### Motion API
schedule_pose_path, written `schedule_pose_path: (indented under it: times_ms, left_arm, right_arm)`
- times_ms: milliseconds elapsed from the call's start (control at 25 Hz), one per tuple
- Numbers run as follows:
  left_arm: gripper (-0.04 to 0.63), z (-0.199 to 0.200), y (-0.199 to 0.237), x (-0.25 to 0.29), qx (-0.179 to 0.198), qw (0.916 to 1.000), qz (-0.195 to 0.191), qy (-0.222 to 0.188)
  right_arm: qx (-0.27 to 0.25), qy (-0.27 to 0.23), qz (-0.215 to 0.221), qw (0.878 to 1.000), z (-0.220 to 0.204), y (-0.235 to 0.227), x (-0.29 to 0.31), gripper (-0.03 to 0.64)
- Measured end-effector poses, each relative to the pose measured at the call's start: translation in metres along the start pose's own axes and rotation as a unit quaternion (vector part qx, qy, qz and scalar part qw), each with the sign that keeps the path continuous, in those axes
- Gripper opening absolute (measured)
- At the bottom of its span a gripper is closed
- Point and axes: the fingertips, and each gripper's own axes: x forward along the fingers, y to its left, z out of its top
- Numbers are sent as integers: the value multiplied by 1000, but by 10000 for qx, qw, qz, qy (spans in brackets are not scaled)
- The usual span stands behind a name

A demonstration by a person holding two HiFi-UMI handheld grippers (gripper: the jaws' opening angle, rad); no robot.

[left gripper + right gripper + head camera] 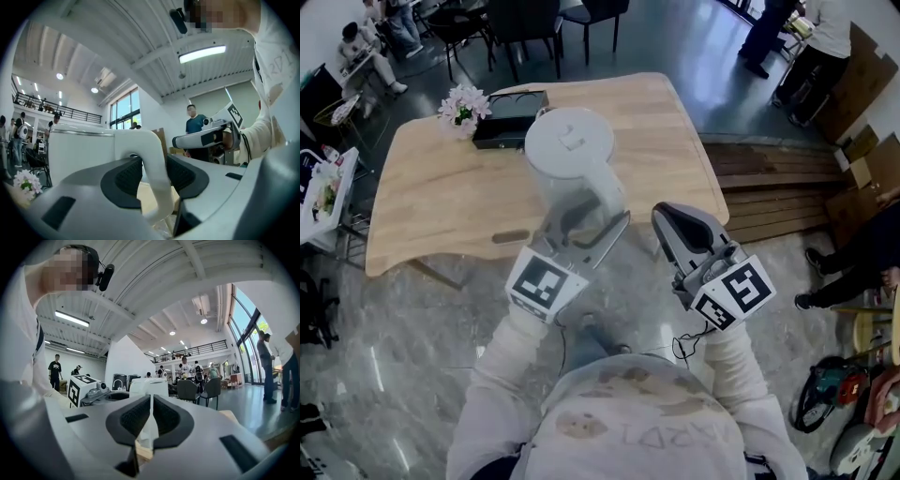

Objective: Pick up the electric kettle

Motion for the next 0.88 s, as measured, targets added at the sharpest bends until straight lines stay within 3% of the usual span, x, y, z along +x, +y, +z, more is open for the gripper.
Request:
schedule_pose_path:
  times_ms: [520, 880]
  left_arm:
    - [158, 43, -94, -63, 22, 9983, 577, -59]
    - [160, 52, -120, -94, -56, 9971, 734, 193]
  right_arm:
    - [33, -207, 751, 9970, 14, 51, -67, 26]
    - [99, -264, 1098, 9936, 15, 76, -63, 26]
